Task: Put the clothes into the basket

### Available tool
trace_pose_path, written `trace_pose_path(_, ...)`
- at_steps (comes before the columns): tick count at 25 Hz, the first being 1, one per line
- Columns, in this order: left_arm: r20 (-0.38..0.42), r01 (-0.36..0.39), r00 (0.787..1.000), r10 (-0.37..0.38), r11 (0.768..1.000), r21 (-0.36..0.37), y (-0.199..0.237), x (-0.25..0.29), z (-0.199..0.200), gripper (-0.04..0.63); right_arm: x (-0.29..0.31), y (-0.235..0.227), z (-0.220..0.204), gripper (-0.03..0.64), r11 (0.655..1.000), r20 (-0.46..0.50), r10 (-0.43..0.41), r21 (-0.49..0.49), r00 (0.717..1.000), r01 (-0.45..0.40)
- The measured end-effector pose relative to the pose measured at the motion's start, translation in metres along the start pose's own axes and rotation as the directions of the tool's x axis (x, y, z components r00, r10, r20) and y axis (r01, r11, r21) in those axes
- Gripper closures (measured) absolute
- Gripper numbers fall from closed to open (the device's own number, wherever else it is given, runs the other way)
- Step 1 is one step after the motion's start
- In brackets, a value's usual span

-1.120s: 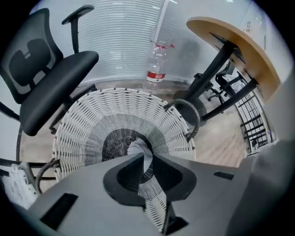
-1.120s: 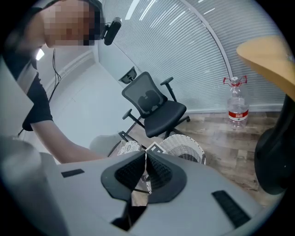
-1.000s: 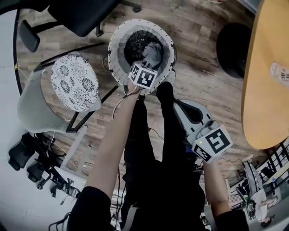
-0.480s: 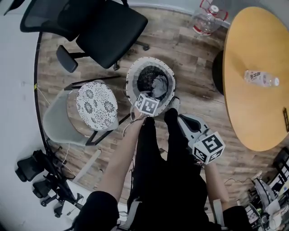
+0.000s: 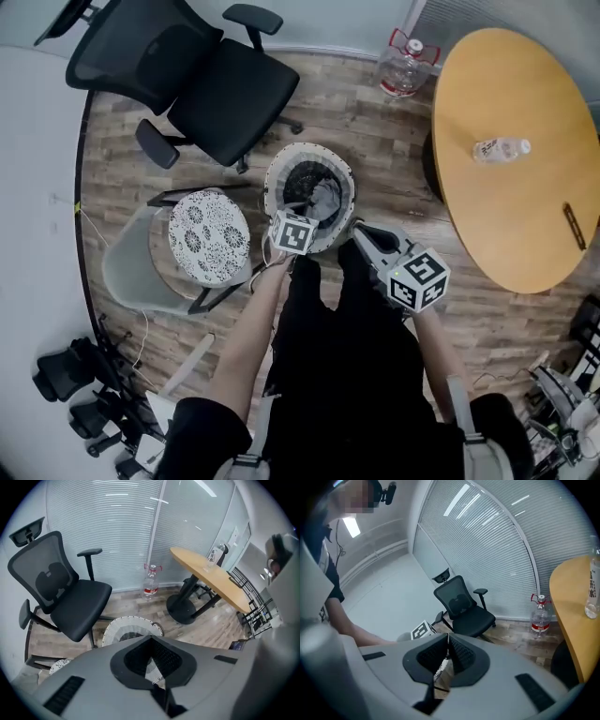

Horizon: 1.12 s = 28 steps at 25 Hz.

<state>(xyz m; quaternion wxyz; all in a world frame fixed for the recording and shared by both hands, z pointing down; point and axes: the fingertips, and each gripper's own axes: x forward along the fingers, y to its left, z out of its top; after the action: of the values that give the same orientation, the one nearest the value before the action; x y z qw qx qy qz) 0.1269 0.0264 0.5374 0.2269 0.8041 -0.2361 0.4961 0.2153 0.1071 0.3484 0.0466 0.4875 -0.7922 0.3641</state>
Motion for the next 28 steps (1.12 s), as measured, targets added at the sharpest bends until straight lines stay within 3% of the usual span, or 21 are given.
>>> trace_pose_path(6, 0.111, 0.027, 0.993, -0.033, 0.998, 0.055, -0.009, -0.061, 0.019, 0.584, 0.006, 0.017, 0.027, 0.598, 1.0, 0.042, 0.003, -0.03, 0.999, -0.002)
trace_pose_path(12, 0.251, 0.094, 0.963, -0.096, 0.995, 0.02, -0.019, -0.141, 0.032, 0.584, 0.014, 0.045, 0.052, 0.598, 0.996, 0.066, 0.012, -0.092, 0.998, -0.006)
trace_pose_path(15, 0.352, 0.119, 0.929, -0.113, 0.993, 0.005, -0.017, -0.182, 0.037, 0.584, 0.024, 0.066, 0.057, 0.598, 0.991, 0.054, 0.037, -0.131, 0.998, -0.03)
trace_pose_path(21, 0.538, 0.174, 0.834, -0.121, 0.984, -0.047, -0.012, -0.254, 0.036, 0.584, 0.032, 0.097, 0.059, 0.6, 0.979, 0.017, 0.12, -0.17, 0.993, -0.115)
trace_pose_path(24, 0.589, 0.173, 0.801, -0.107, 0.983, -0.057, -0.01, -0.285, 0.027, 0.584, 0.033, 0.114, 0.064, 0.6, 0.971, 0.015, 0.154, -0.186, 0.988, -0.149)
trace_pose_path(28, 0.628, 0.134, 0.775, -0.074, 0.99, -0.049, -0.003, -0.316, 0.015, 0.584, 0.038, 0.132, 0.069, 0.6, 0.963, 0.007, 0.168, -0.213, 0.986, -0.163)
